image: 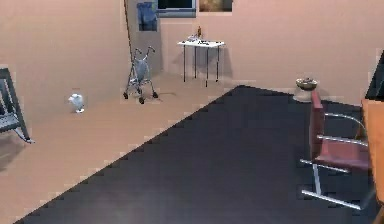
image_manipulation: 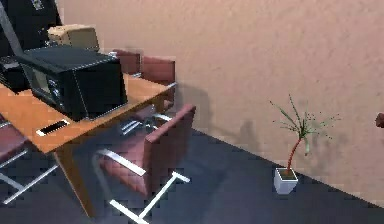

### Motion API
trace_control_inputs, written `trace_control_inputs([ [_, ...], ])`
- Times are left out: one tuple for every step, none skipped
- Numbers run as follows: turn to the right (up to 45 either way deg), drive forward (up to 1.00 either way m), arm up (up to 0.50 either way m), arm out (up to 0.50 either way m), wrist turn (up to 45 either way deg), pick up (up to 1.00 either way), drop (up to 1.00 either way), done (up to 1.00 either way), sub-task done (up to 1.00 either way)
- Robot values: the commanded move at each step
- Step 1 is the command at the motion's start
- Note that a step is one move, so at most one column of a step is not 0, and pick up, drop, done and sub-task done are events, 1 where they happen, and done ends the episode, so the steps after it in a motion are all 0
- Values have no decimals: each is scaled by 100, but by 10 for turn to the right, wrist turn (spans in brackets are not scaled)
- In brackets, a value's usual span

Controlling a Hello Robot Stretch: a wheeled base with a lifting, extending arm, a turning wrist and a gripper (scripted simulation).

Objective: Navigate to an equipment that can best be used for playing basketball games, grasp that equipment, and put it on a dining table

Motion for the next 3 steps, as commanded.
trace_control_inputs([
  [0, 100, 0, 0, 0, 0, 0, 0, 0],
  [0, 100, 0, 0, 0, 0, 0, 0, 0],
  [30, 0, 0, 0, 0, 0, 0, 0, 0],
])
